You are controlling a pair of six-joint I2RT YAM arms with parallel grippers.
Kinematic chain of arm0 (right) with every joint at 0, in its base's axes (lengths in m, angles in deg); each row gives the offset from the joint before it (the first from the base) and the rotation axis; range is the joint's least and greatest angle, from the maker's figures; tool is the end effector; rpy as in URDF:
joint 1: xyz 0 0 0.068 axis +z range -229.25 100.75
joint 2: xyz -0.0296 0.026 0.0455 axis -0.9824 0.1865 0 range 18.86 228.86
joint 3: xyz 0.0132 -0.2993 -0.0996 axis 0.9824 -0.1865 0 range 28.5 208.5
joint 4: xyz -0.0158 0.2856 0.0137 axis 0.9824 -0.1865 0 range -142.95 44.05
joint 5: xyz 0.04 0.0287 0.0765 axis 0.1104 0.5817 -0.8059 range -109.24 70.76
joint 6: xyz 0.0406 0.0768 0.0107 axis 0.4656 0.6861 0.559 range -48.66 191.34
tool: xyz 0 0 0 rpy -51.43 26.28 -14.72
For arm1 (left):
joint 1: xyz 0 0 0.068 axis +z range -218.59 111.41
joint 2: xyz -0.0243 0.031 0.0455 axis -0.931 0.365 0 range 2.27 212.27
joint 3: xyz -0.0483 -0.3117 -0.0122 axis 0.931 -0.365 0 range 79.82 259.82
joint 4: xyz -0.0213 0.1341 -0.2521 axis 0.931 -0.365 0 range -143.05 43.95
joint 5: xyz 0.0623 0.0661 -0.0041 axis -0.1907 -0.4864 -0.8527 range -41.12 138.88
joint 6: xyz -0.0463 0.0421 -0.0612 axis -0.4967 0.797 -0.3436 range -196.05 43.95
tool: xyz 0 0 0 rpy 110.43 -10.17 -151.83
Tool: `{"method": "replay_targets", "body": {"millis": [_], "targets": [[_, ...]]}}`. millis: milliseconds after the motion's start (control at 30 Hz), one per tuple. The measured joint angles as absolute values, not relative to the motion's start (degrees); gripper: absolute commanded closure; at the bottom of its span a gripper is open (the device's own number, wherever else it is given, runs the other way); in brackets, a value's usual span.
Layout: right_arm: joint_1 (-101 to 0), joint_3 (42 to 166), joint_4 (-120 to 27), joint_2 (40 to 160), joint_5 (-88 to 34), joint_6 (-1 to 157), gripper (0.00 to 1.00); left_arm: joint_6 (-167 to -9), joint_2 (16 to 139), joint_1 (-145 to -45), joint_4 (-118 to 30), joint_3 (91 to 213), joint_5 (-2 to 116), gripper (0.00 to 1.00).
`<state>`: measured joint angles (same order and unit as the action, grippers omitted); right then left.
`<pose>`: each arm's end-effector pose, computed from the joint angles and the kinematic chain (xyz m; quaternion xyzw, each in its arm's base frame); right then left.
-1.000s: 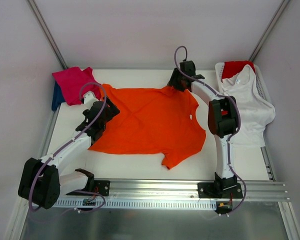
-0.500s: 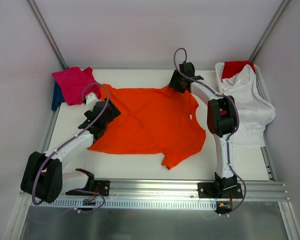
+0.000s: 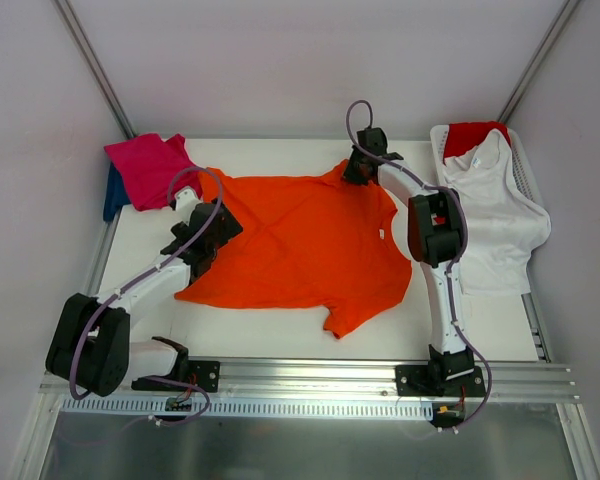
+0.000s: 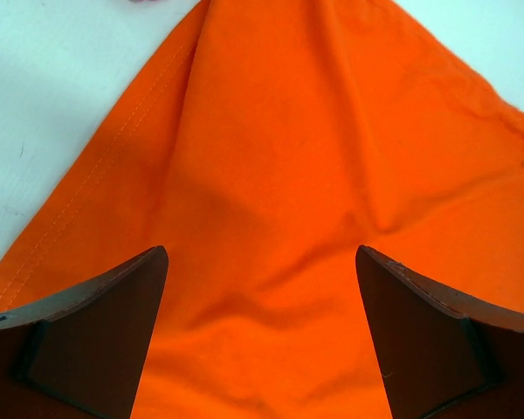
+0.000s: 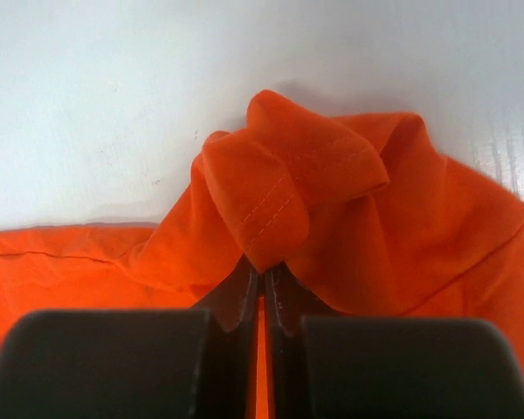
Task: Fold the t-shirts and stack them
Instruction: Flatten the tshirt out
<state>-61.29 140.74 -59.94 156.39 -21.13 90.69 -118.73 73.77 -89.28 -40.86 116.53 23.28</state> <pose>0.6039 0.1984 0.1639 0.0039 0.9036 0.1511 0.4009 0.2968 -0.0761 0.2289 -0.2701 0.8061 -0.0947 0.5180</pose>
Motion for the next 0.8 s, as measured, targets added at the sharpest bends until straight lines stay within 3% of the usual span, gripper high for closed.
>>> {"method": "replay_targets", "body": {"millis": [533, 800], "targets": [[-61.7, 141.4, -59.0, 156.7, -21.3, 91.1, 0.99, -118.8, 78.8, -89.3, -40.9, 117.0, 23.3, 0.10], [-61.7, 143.9, -49.8, 160.2, -24.8, 94.5, 0.99, -118.8, 80.7, -89.5, -40.9, 117.6, 23.3, 0.10]]}}
